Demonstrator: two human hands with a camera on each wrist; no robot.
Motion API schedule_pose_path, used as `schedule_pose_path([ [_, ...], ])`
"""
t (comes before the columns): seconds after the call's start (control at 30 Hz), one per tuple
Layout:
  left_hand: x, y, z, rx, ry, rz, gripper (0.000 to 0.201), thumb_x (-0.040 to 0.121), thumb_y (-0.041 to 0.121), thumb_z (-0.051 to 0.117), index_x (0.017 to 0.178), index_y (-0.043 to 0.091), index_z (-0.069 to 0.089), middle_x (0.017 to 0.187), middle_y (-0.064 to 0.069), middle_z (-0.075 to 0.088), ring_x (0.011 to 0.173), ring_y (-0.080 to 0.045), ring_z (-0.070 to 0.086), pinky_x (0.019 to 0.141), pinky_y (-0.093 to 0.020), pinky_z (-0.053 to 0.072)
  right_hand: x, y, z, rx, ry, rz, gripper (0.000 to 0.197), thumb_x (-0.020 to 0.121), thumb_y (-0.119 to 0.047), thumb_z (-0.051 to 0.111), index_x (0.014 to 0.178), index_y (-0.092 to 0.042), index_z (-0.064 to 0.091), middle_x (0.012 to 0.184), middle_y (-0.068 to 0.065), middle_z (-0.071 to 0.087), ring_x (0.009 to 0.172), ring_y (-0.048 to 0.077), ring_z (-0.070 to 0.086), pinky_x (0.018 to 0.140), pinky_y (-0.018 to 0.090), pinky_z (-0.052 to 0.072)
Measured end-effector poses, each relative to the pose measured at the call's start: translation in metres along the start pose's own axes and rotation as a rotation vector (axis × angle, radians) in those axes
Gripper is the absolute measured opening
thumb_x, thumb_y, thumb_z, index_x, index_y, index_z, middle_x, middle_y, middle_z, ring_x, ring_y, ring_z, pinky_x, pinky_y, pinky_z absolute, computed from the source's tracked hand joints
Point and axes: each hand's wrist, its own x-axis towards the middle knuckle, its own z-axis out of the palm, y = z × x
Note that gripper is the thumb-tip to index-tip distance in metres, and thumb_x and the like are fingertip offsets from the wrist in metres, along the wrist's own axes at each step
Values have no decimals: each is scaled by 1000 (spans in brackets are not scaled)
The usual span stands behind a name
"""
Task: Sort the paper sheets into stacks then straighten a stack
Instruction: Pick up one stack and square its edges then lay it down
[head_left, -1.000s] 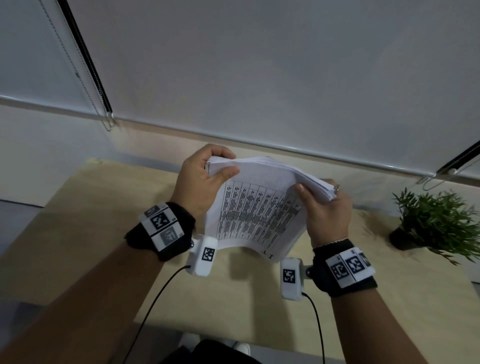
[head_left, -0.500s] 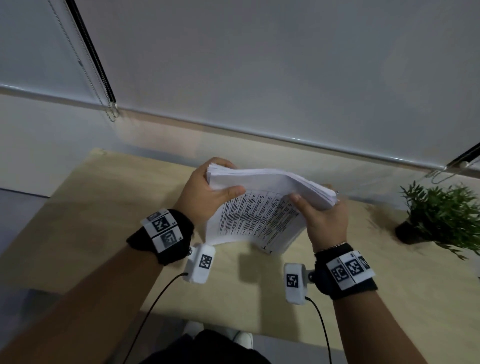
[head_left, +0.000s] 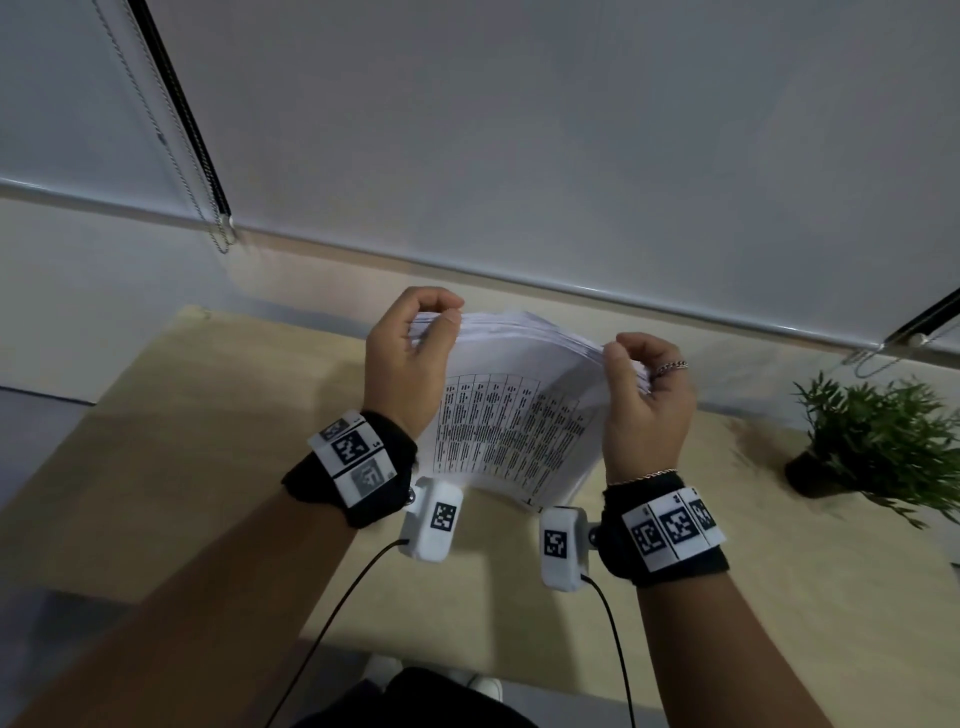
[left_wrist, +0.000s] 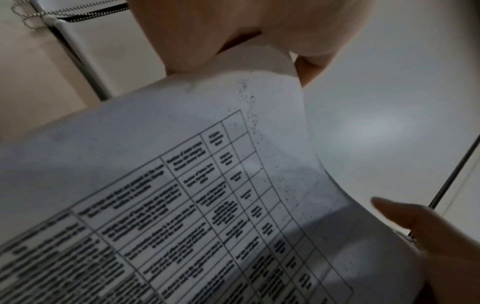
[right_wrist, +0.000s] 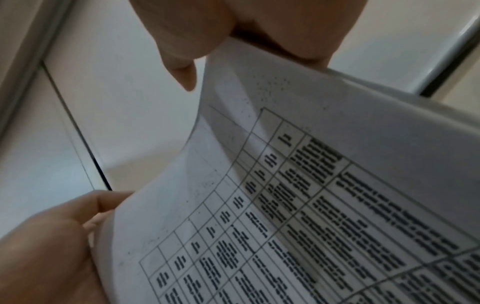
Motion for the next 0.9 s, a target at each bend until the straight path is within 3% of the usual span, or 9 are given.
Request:
schedule_pose_path([
  [0.13,4,-2,2,-21,-15,-25,16,87,2,56,88,12,68,80,4,65,73,-15,52,66,-10,42,4,3,-1,-12,61,47,13,90,-5,60,86,-17,65,79,-10,64,69,-7,57,67,12,45],
  [0.2,7,-3,1,-15,-30,-39,18,87,1,53,87,10,69,79,3,65,71,-16,49,61,-11,39,6,4,-2,-15,82,68,14,90,-6,56,87,-15,66,80,-10,64,72,-5,57,71,14,46],
  [0.33,12,-3,1,-12,-24,-68,24,86,3,48,84,14,69,83,4,67,79,-13,56,72,-19,44,5,4,-1,-2,75,108,18,86,-11,53,95,-12,68,87,-10,67,82,2,58,78,22,46],
  [0.43,13,-2,-1,-42,-18,-96,27,84,3,45,81,16,68,86,2,69,85,-13,60,80,-26,46,4,4,-2,27,73,134,23,82,-14,50,96,-15,69,84,-12,66,77,2,56,73,19,44],
  [0.57,10,0,1,12,-10,-81,14,89,4,57,88,10,69,86,4,68,77,-4,59,73,-11,44,3,5,-2,46,53,104,18,88,-14,55,102,-11,67,83,-6,64,74,3,58,68,17,46],
  [0.63,13,0,2,36,38,-74,17,89,1,55,87,10,70,83,3,68,74,-1,58,71,-8,42,2,7,-3,23,44,89,16,90,-15,57,102,-10,67,84,-6,65,72,0,59,66,15,47],
  [0.7,17,-1,3,29,55,-80,23,87,1,51,82,13,70,80,-4,69,71,-9,55,66,-15,42,3,8,-4,9,61,89,15,88,-15,55,96,-13,67,86,-9,66,74,-3,59,70,15,46],
  [0.8,21,-1,4,69,45,-77,28,83,3,45,77,17,69,82,-9,73,70,-22,57,66,-29,45,5,5,-1,25,80,106,17,84,-14,52,88,-19,68,87,-10,68,81,1,59,78,21,46],
  [0.9,19,2,6,33,40,-66,23,86,9,47,86,22,67,87,1,71,81,-16,62,77,-28,48,4,3,0,23,27,53,14,88,-22,58,99,-16,65,91,-6,67,83,1,61,77,20,47],
])
